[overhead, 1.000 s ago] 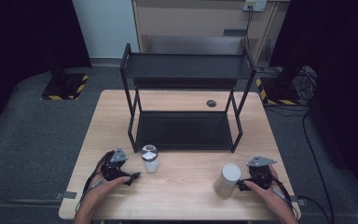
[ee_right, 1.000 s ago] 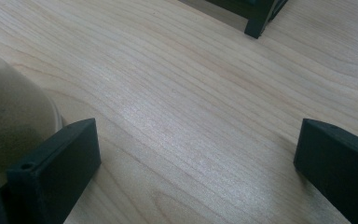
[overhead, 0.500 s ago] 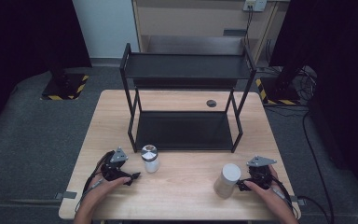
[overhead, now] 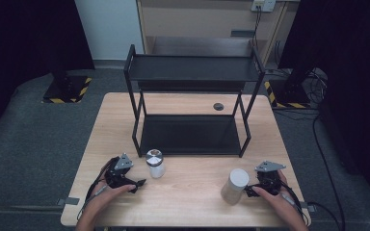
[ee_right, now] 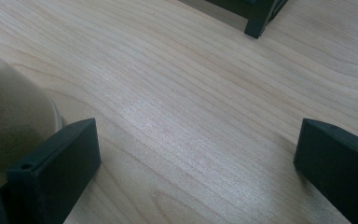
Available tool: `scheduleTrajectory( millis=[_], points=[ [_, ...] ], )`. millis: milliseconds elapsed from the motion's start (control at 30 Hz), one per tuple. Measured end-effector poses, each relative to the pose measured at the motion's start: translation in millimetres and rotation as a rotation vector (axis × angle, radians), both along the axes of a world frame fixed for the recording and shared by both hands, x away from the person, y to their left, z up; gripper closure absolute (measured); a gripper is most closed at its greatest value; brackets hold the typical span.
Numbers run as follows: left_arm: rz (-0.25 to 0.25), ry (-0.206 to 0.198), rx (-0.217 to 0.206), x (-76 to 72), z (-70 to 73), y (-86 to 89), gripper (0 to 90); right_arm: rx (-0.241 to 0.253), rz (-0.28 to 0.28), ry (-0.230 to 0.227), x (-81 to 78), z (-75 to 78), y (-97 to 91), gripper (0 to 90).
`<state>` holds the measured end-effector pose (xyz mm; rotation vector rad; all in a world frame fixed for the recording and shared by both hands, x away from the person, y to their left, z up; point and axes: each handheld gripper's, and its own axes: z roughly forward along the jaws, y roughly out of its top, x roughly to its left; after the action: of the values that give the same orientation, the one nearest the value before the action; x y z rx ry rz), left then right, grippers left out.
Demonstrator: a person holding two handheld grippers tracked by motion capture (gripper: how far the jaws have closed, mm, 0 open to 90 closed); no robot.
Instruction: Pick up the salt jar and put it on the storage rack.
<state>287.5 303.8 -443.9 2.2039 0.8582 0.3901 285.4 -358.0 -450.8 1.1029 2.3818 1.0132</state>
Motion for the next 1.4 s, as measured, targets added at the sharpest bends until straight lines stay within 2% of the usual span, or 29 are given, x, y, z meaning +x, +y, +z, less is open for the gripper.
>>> scheduleTrajectory(
  millis=[333, 700, 1033, 1400],
  points=[
    [-0.044, -0.016, 0.005, -2.1, 7.8, -8.0, 1.4, 0.000, 0.000, 0.000, 0.0, 0.0, 0.0, 1.2],
    [-0.070, -0.036, -0.025, -4.9, 13.1, -16.1, 1.3, 0.000, 0.000, 0.000, 0.0, 0.0, 0.0, 1.2],
    [-0.046, -0.041, -0.068, -4.5, 12.9, -22.2, 1.1, 0.000, 0.000, 0.000, 0.0, 0.0, 0.0, 1.2],
    [-0.044, -0.050, -0.080, 0.0, 10.4, -31.0, 1.8, 0.000, 0.000, 0.000, 0.0, 0.0, 0.1, 1.2]
  ],
)
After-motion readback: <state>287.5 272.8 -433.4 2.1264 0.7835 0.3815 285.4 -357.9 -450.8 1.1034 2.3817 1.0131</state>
